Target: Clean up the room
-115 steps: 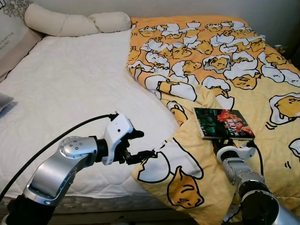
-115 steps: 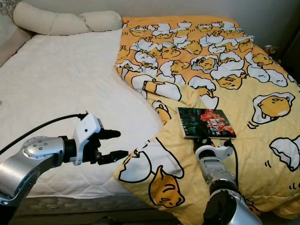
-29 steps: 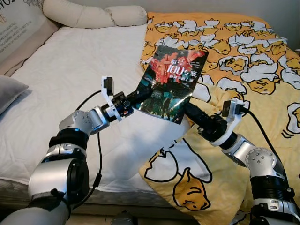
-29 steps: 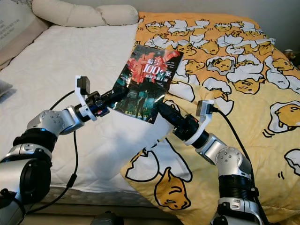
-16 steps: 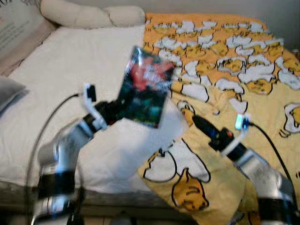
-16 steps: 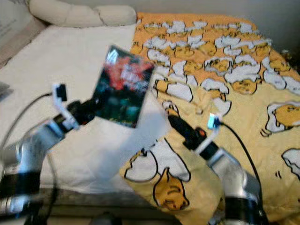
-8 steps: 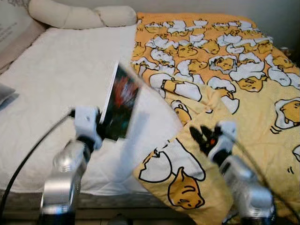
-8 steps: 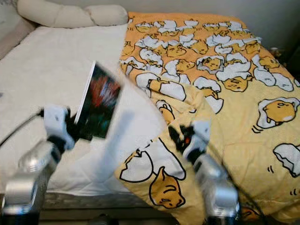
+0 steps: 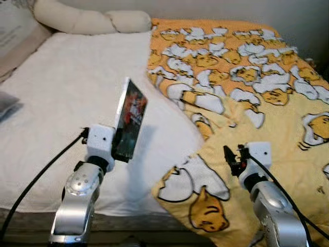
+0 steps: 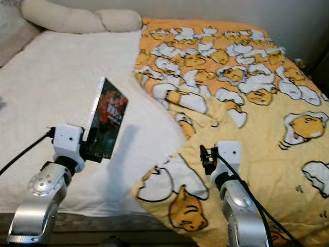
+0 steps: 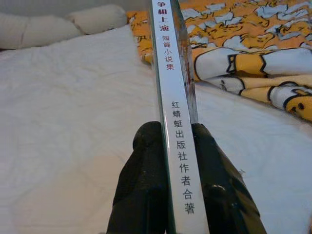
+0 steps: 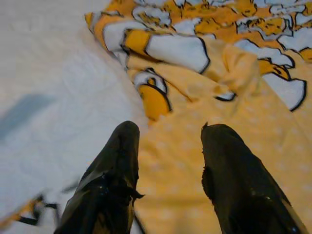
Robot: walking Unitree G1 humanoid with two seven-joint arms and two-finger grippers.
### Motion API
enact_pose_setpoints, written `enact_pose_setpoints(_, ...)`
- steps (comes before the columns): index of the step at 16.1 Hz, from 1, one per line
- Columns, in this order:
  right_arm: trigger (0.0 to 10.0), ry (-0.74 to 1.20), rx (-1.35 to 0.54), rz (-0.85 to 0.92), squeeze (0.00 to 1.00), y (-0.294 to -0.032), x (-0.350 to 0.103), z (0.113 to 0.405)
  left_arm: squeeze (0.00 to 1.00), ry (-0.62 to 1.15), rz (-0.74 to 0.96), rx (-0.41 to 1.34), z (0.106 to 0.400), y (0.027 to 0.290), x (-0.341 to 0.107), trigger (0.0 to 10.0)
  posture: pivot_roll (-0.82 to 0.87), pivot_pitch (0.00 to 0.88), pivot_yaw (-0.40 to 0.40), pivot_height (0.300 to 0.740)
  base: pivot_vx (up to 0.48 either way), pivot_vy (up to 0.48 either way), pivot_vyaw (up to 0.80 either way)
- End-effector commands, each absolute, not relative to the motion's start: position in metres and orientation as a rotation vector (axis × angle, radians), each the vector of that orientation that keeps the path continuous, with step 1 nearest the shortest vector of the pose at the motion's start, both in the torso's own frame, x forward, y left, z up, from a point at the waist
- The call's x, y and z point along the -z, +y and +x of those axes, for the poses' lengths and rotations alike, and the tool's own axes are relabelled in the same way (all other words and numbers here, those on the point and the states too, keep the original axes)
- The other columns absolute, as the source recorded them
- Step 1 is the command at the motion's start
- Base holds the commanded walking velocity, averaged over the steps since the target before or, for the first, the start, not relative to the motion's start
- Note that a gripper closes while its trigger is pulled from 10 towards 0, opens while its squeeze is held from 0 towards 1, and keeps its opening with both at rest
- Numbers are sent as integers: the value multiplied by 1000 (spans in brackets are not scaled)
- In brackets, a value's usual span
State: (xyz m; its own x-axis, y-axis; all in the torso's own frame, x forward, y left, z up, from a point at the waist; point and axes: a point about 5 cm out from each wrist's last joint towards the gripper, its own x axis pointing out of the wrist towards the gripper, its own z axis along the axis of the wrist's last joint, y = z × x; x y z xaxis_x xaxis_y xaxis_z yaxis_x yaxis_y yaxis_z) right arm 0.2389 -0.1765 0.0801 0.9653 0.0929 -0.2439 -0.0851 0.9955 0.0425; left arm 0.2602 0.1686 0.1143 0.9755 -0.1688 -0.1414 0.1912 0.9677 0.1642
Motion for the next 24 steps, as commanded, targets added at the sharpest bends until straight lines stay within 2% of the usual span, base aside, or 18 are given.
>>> enact_pose_setpoints(1,10000,219,-71,64,0,-176,-84,237,0,72,215,172,260,169,-125,10000,16,0,7,740,0,401,0)
enact_pose_setpoints(24,10000,242,-141,149,0,-162,-77,239,0,79,235,177,262,171,-132,10000,61,0,28,740,0,402,0)
